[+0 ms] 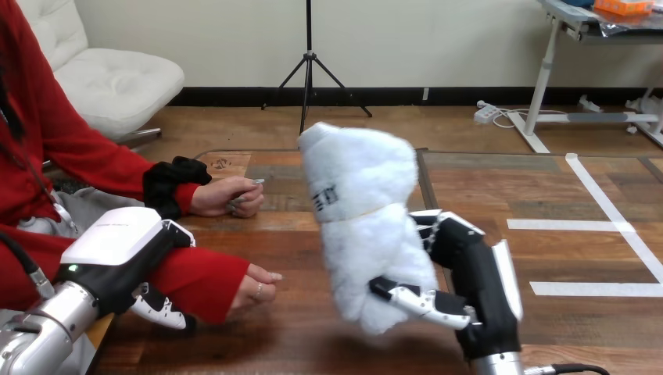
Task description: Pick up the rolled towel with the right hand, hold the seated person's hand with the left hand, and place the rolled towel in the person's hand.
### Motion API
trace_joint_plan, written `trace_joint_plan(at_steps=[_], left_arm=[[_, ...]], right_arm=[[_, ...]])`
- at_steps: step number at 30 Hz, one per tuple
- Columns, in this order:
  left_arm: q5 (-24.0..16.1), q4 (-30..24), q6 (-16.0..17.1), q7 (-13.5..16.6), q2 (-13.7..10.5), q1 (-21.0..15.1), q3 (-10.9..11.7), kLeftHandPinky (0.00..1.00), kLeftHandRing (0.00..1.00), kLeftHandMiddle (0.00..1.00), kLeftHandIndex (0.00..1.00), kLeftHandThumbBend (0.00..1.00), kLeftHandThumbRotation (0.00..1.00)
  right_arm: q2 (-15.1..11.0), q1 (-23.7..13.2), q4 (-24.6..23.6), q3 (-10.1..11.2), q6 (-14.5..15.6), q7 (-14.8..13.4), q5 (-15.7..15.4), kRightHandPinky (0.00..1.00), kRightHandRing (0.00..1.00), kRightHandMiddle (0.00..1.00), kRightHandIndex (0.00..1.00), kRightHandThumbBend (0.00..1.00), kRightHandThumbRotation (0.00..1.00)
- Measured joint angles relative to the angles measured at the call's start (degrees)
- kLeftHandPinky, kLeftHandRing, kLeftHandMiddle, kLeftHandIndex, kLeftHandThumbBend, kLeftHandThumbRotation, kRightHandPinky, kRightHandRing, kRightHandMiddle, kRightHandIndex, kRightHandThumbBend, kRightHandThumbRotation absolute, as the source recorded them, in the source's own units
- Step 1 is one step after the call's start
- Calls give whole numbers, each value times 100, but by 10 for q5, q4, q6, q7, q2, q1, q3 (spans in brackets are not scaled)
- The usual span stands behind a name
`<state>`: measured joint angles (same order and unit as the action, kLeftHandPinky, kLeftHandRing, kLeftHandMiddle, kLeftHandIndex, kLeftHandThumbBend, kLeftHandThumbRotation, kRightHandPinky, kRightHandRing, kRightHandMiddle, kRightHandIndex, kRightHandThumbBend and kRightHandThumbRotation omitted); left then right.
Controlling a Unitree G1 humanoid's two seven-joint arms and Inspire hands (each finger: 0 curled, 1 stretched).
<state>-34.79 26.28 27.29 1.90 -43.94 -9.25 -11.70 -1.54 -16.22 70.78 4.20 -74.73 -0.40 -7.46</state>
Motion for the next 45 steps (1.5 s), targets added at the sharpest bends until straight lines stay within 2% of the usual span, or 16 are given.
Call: trace_joint_plan(at_steps=[14, 33, 45], left_arm=[[19, -50, -11, -12, 1, 27, 21, 23, 28, 33, 33, 87, 0], [29, -97, -35, -39, 7, 39, 36, 25, 29, 34, 34, 89, 0], [30, -124, -50, -61, 11, 48, 46, 25, 29, 34, 35, 89, 0]], right_arm=[[-1, -2, 3, -19, 34, -85, -79, 32, 38, 50, 53, 79, 5], [-6, -2, 18, -49, 68, -179, -150, 35, 41, 50, 53, 79, 4], [-12, -2, 19, -77, 85, -241, -197, 35, 41, 50, 53, 78, 6]])
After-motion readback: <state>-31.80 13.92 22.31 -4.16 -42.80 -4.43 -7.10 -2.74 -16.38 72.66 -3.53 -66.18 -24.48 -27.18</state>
